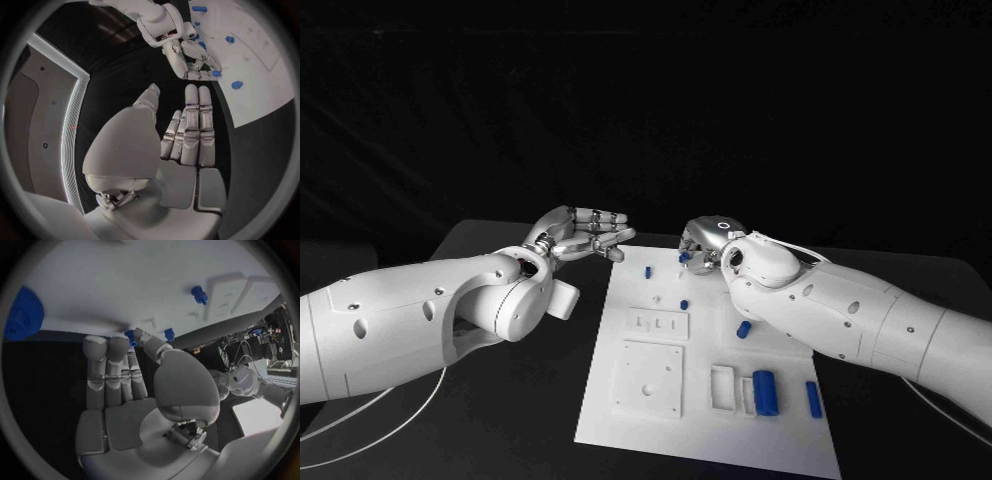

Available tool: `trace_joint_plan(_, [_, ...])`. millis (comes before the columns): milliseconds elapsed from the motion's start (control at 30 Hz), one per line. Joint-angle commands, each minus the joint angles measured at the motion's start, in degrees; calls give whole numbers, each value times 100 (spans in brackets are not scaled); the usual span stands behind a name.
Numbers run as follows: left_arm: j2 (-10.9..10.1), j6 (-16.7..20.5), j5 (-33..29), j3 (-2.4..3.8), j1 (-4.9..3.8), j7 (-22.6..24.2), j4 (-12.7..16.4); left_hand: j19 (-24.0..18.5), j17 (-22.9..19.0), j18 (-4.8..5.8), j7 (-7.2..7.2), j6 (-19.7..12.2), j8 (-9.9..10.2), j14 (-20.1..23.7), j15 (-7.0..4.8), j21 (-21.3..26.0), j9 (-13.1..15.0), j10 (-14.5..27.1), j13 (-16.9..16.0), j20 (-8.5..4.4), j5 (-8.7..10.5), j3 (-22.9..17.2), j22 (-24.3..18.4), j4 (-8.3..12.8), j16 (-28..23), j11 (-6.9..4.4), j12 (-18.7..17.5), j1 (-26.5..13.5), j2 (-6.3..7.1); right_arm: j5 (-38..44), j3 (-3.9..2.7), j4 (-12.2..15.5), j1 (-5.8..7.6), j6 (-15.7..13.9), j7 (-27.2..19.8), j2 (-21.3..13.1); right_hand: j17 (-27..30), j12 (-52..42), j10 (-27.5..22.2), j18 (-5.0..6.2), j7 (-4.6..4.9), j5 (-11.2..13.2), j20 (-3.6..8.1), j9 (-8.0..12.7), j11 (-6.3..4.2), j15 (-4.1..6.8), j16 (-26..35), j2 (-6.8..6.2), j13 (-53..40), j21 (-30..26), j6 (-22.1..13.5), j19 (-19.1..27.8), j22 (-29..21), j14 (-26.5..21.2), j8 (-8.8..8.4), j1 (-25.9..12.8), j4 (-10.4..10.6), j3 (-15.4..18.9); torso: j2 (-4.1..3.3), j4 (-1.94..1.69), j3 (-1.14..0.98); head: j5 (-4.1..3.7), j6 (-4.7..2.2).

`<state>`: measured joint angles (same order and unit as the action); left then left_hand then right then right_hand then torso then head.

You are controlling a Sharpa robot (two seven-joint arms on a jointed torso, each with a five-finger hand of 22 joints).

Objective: Assemble the parts on the task board

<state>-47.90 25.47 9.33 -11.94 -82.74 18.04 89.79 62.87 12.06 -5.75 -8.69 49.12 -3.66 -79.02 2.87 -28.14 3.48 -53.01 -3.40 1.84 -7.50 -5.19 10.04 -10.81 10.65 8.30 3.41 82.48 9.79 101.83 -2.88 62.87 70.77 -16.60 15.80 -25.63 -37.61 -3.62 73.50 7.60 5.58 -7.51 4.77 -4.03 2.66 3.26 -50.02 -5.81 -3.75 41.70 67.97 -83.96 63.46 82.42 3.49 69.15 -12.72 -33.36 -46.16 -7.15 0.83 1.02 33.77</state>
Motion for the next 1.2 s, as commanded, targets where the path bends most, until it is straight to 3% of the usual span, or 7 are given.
trace_joint_plan(33, [13, -25, -31, 7, -16, 85, 4, 28, 8, 54, -1, 41, -6, -15, 6, 34, 2, 39, 0, 6, 0, -4, -8, -19, -17, 8, 4, 45, -8, -2, 0, -27, 1, 90, 25, 0, 15, 23, -87, 85, -1, 152, -61, 13, 5, -41, 29, -151, 5, -72, -86, -192, -19, 3, 13, -25, 48, 33, 4, 9, 1, -2, -22])
trace_joint_plan(567, [22, -35, -35, 7, -17, 68, -49, 29, 9, 54, -7, 64, -4, -17, 4, 33, 2, 43, 0, 4, 4, -7, -4, 4, -18, 7, 5, 50, -14, -59, 3, 8, 1, -91, 72, -37, 76, 26, -319, 112, -30, 262, -114, 20, 62, -88, 43, -353, 11, -293, -426, -237, -28, 9, 12, -20, 130, 130, -4, 9, -4, 2, -32])
trace_joint_plan(733, [31, -45, -37, 7, -17, 69, -80, 30, 9, 54, -45, 41, -1, -20, 5, 32, 1, 44, 0, 5, 6, -3, -2, 2, -17, 11, 4, 52, -3, -97, 3, 48, 1, -175, 91, -84, 98, 28, -341, 110, -46, 284, -111, 29, 65, -87, 54, -410, 13, -357, -487, -248, -41, 10, 7, -84, 209, 281, -8, -4, -6, -24, -29])
trace_joint_plan(833, [32, -44, -37, 7, -17, 68, -104, 30, 9, 53, -50, 43, -2, -19, 5, 32, 1, 45, 0, 4, 6, -4, -2, 2, -18, 11, 4, 54, -4, -128, 3, 89, 1, -211, 87, -133, 127, 23, -442, 123, -71, 308, -128, 27, 90, -104, 72, -454, 10, -441, -543, -254, -77, 14, 12, -72, 331, 740, -1, 6, -1, -20, -35])
trace_joint_plan(900, [32, -46, -38, 7, -17, 71, -121, 30, 9, 53, -50, 43, -2, -19, 5, 32, 1, 45, 0, 4, 6, -4, -2, 2, -18, 11, 4, 54, -4, -158, 3, 155, 1, -256, 78, -199, 150, 25, -445, 125, -80, 346, -126, 26, 91, -99, 72, -393, 9, -469, -538, -265, -86, 19, 11, 55, 424, 1113, 2, 11, 0, -21, -45])
trace_joint_plan(1067, [32, -53, -44, 8, -17, 73, -155, 30, 9, 53, -41, 60, -4, -19, 4, 32, 2, 48, 0, 4, 9, -4, -1, 3, -19, 10, 4, 63, -5, -256, -9, 385, 1, -304, 58, -413, 159, 24, -401, 121, -84, 381, -121, 25, 79, -90, 70, -386, 8, -470, -526, -267, -86, 16, 12, 89, 435, 1159, 8, 31, -12, -37, -64])
trace_joint_plan(1200, [16, -74, -47, 8, -18, 76, -185, 32, 9, 54, -40, 106, -9, -23, 5, 30, 5, 28, 0, 1, 12, -6, 2, 19, -17, 10, 6, 68, -19, -380, -86, 690, 2, -315, 19, -690, 166, 25, -227, 100, -50, 366, -101, 22, 35, -65, 70, -378, 7, -451, -476, -268, -74, 18, 15, 83, 443, 1139, 16, 54, -13, -61, -103])
